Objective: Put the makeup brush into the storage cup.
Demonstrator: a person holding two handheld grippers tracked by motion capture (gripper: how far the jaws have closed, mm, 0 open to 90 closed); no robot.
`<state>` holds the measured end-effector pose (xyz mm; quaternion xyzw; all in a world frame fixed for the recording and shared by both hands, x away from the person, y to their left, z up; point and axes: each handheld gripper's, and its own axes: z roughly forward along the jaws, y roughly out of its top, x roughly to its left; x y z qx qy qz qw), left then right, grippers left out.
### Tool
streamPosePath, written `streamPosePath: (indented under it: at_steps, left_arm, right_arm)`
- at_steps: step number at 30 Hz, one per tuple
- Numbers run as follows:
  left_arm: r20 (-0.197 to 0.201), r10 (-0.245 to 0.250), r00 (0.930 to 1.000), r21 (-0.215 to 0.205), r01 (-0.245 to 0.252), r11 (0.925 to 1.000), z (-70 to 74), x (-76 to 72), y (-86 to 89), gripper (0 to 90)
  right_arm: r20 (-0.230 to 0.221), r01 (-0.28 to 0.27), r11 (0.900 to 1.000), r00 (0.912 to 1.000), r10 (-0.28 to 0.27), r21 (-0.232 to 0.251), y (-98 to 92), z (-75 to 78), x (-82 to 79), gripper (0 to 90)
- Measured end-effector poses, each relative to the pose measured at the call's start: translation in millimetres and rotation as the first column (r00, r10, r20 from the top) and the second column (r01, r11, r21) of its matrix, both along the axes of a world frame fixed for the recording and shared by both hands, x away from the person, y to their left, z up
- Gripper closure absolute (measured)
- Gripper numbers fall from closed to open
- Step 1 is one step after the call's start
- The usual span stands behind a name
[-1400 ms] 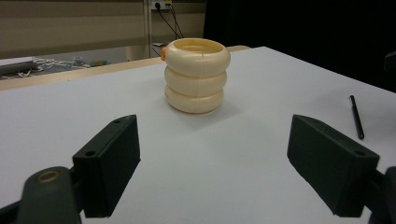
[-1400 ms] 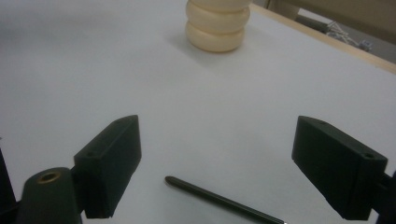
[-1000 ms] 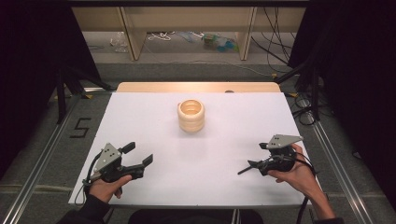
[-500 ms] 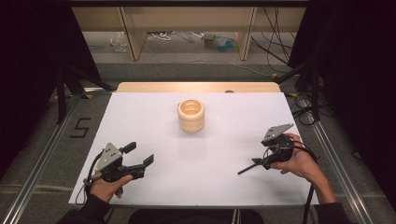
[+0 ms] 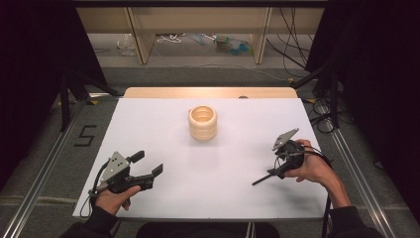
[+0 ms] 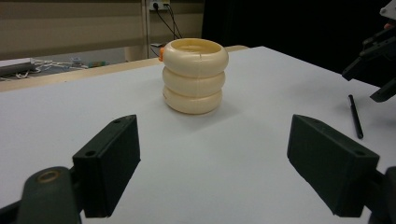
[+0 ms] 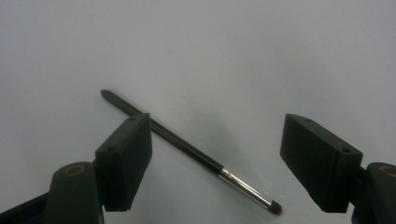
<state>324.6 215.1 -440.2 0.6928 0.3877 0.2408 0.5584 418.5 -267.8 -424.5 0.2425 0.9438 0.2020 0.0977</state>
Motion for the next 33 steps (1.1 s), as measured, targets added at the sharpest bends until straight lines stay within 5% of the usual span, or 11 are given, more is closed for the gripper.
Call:
streamPosePath:
  at_steps: [16, 33]
  left_arm:
    - [0.0, -0.002, 1.0, -0.001, 0.002, 1.0, 0.1, 0.0, -0.1, 17.2]
    - [0.002, 0.001, 1.0, -0.001, -0.001, 1.0, 0.5, 0.6, 0.0, 17.0]
  right_arm:
    - [-0.047, -0.06, 0.993, 0.9974, 0.055, -0.103, 8.7, -8.5, 1.7, 32.3]
    - [-0.083, -0.135, 0.973, 0.9892, 0.121, -0.189, 15.3, -13.2, 5.6, 38.3]
